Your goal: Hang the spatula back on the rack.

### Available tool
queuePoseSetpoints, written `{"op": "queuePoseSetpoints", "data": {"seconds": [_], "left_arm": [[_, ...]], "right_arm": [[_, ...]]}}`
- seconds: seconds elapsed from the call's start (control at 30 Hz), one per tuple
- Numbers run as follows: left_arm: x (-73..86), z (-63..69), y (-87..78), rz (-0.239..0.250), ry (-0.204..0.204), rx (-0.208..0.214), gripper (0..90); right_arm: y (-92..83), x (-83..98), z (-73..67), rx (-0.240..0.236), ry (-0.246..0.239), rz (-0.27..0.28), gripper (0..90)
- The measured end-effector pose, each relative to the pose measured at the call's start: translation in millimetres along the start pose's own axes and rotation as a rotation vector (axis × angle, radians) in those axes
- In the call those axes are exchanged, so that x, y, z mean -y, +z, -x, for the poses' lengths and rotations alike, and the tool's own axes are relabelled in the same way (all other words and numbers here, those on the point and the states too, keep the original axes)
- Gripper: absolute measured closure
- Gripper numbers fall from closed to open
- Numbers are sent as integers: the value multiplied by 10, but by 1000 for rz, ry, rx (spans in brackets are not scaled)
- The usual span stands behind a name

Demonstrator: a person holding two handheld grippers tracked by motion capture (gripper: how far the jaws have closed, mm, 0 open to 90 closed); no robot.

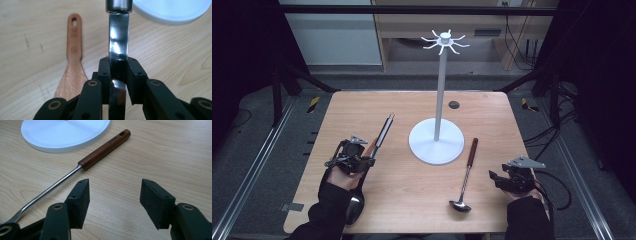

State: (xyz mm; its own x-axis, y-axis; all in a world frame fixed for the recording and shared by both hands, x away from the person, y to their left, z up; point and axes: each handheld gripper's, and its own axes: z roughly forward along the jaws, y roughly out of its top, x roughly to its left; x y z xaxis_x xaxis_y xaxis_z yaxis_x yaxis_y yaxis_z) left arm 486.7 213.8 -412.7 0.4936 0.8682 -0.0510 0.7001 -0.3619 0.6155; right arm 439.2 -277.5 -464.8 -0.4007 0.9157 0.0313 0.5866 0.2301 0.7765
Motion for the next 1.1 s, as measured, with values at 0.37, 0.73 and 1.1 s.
{"op": "queuePoseSetpoints", "data": {"seconds": [0.37, 0.73, 1.1], "left_arm": [[-70, 38, -266, 134, 11, 5, 751], [-224, 145, -577, 314, 30, 22, 750], [-333, 241, -719, 408, 59, 33, 750]], "right_arm": [[-4, -2, -1, 3, -2, 5, 411], [-17, -3, -2, 3, -8, 22, 406], [-12, 0, 0, 9, -18, 28, 404]]}}
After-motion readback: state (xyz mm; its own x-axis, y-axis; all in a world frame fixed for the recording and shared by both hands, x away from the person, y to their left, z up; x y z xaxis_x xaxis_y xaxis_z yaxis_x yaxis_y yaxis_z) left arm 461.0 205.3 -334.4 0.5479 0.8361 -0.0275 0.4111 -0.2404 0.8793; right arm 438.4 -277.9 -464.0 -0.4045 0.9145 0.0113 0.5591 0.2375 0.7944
